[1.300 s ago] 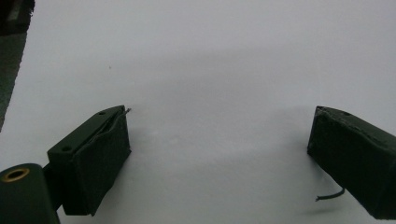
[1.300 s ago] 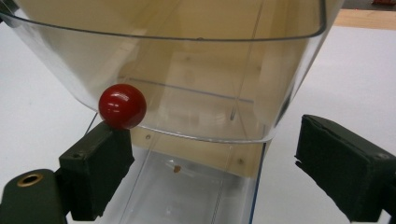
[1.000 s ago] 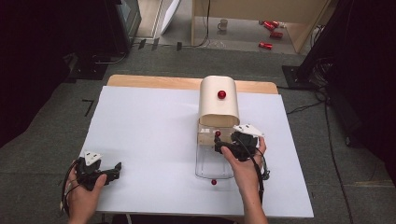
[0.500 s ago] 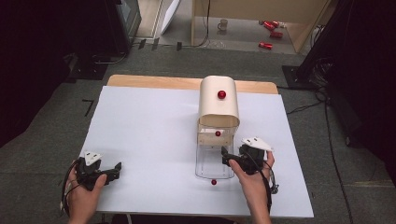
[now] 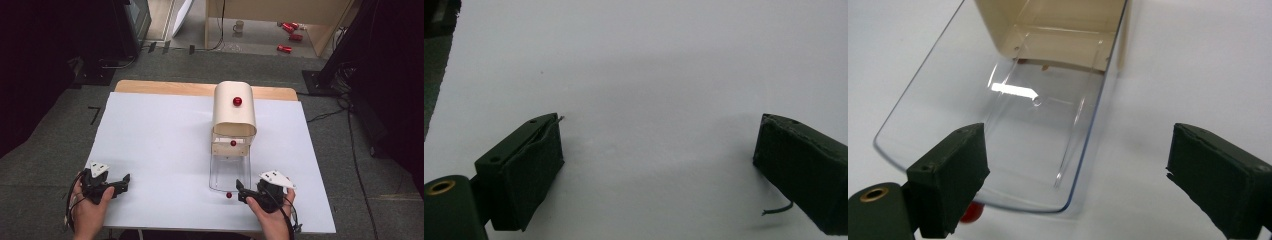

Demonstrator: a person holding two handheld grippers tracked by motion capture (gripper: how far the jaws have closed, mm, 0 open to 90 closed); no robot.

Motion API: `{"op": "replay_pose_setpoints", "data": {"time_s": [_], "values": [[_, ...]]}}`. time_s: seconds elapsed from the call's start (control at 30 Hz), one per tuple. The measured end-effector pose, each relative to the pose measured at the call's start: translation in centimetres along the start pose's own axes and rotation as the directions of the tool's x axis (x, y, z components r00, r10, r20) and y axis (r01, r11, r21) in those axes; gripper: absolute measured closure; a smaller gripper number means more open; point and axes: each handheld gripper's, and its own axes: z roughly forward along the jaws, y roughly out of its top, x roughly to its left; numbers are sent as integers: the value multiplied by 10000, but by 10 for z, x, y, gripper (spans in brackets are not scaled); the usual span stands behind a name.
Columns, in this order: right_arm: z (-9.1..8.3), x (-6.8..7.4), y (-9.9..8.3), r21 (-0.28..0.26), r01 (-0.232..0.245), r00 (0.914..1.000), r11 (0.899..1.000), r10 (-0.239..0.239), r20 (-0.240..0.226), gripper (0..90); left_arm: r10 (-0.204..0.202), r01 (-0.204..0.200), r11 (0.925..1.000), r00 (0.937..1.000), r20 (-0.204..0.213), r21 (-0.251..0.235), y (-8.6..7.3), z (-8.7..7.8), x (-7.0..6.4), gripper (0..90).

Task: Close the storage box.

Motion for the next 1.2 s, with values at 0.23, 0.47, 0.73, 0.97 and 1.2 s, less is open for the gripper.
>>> {"op": "replay_pose_setpoints", "data": {"time_s": [0.23,0.47,0.73,0.97,1.2], "values": [[-4,10,-20,268,11,9997,9996,-4,-254,91,1,-1,10000,10000,0,-2,0,0,0,55],[3,16,-38,766,113,9993,9970,-86,-355,91,2,-2,10000,10000,0,3,0,0,0,55],[18,26,-46,1257,619,9980,9901,-594,-238,122,3,-3,10000,10000,2,6,0,0,0,55],[19,27,-47,1187,688,9976,9905,-681,-95,163,4,-4,10000,10000,3,8,0,0,0,55],[18,29,-46,1086,793,9968,9909,-793,-47,174,3,-3,10000,10000,1,7,0,0,0,55]]}}
